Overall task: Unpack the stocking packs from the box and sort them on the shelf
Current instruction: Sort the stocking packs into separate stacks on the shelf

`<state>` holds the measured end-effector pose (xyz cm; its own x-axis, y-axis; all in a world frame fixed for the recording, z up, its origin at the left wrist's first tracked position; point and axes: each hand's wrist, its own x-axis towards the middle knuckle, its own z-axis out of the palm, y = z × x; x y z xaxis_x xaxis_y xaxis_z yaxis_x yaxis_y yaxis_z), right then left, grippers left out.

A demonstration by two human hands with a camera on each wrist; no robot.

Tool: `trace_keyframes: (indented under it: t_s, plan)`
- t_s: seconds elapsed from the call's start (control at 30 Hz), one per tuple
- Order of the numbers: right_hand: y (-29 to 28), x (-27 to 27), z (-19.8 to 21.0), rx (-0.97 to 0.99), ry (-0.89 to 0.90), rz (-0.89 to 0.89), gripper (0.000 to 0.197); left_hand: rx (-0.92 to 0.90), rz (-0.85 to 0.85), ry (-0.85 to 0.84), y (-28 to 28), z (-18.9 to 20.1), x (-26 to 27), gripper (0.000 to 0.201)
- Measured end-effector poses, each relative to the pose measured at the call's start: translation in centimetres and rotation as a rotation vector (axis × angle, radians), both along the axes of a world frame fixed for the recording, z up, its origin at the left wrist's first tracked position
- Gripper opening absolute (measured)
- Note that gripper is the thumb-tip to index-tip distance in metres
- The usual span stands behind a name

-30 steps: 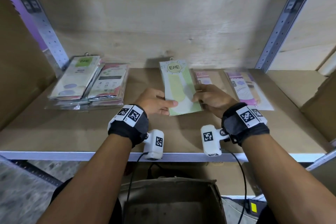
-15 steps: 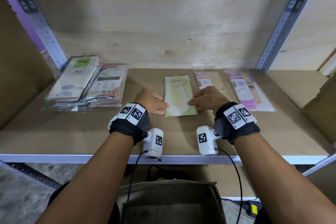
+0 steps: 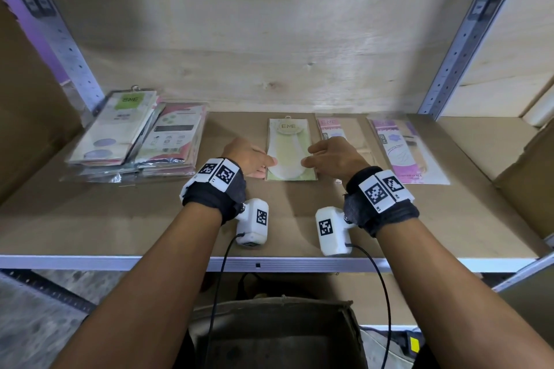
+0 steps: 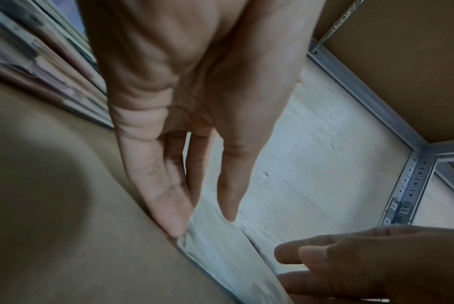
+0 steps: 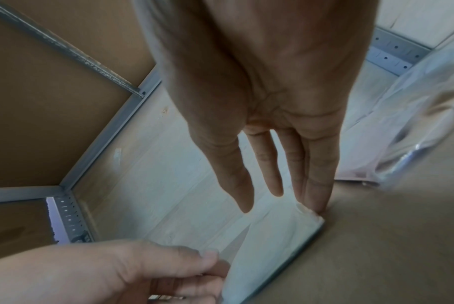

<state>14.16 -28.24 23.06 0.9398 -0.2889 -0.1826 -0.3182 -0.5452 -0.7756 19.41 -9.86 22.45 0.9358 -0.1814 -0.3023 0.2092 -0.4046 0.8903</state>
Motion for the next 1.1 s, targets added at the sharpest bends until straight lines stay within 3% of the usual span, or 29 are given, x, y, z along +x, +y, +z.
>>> trace_keyframes:
  t_s: [0.37,0.47,0.53,0.63,0.7,0.8,1.1]
  plan:
    - [-0.4,0.4,-0.2,0.006,0.011,0.011,0.048,-0.038,-0.007,0.028,-0.3,0.2,0.2,0.038]
    - [-0.2,0.0,0.0,-0.038,-0.057,-0.011,0.041,-0.038,0.018,0.01,0.4,0.4,0.4,0.04]
    - [0.5,-0.2,0.7,-0.067,-0.186,-0.054,0.029,-0.033,0.05,-0.05,1.5,1.0,0.9,0.037]
    - [2.9,0.4,1.9,0.087,-0.247,-0.033,0.011,-0.025,0.134,-0.227,4.5,2.7,1.8,0.006]
    - [5.5,1.3,2.3,0.262,-0.206,0.02,0.007,-0.03,0.191,-0.326,6.9,3.6,2.3,0.017]
    - [9.8,3.5,2.1,0.309,-0.138,0.067,0.003,-0.008,0.305,-0.415,10.7,4.6,2.7,0.02]
    - [20.8,9.7,0.2,0.291,0.061,0.198,0.062,0.01,0.405,-0.431,17.9,5.5,2.1,0.013]
